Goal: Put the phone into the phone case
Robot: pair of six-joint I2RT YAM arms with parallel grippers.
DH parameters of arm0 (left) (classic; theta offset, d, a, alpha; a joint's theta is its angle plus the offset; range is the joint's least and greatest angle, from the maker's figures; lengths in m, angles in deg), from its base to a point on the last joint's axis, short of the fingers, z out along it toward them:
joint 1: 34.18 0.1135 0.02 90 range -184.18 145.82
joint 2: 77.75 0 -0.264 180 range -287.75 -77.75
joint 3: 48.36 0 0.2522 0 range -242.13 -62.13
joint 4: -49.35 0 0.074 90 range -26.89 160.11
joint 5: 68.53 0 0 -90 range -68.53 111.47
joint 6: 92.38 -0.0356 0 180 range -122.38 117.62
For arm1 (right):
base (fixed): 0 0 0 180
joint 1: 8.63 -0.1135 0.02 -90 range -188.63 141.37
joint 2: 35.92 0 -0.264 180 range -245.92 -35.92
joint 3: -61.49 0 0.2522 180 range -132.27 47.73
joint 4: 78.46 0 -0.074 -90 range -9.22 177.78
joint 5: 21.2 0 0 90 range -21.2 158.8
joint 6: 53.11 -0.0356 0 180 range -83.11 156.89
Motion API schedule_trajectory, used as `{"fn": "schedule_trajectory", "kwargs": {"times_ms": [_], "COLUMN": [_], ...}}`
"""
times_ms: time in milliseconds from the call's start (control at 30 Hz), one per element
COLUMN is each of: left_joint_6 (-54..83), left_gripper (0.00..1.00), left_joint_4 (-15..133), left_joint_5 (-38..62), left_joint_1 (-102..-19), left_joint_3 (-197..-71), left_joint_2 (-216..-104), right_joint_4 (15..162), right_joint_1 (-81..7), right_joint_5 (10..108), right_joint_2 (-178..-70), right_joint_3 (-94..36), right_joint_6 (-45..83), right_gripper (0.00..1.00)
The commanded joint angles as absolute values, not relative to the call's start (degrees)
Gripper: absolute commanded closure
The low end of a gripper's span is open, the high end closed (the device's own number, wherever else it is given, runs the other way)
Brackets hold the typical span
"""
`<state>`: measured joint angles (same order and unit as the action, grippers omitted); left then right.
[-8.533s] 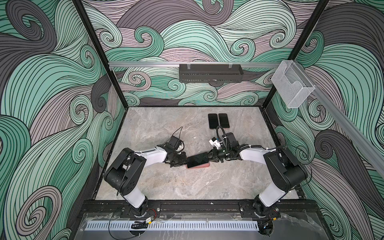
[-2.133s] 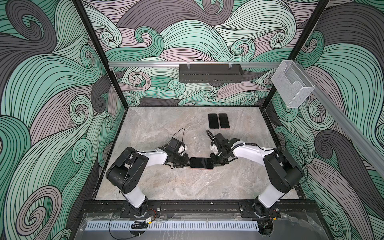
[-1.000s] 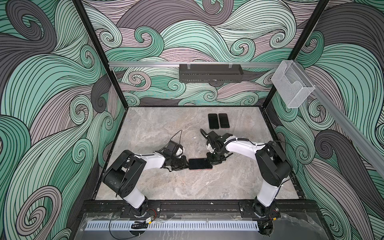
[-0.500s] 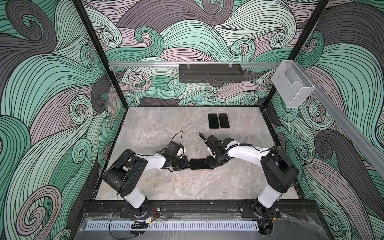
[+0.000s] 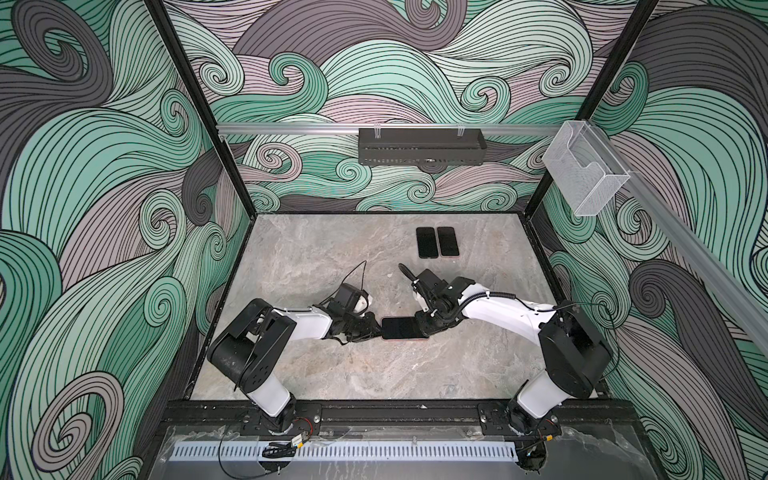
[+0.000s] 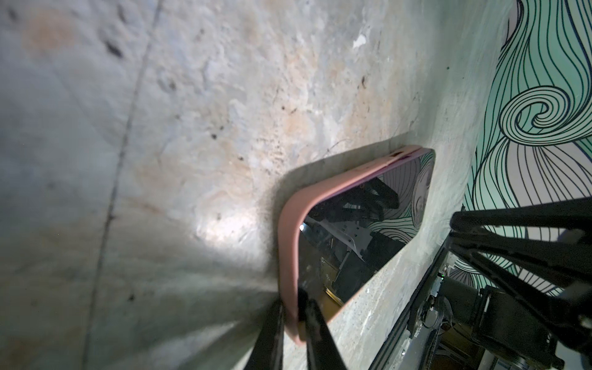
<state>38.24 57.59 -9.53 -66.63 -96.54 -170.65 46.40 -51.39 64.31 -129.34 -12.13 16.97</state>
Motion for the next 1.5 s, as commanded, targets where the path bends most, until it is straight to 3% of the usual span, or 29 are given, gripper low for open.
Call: {"fn": "schedule_trajectory", "kwargs": {"times_ms": [0, 1467], "left_joint_6": [38.40, 37.53], "left_gripper": [0.82, 0.83], "left_joint_4": [61.97, 63.66], "left_joint_5": [-6.68, -6.41], "left_joint_1": [-67.41, -67.40], "left_joint_3": [-94.86, -95.91], "left_joint_2": [-172.32, -171.78], "right_joint_4": [43.67, 43.15], "right_joint_1": [-51.60, -51.55], "right_joint_5": [65.57, 69.94], "right_joint_2": [-129.04, -137.69], "right_joint_3": [-11.50, -9.46], "right_joint_6": [16.76, 16.32], "right_gripper": [0.79, 0.79]}}
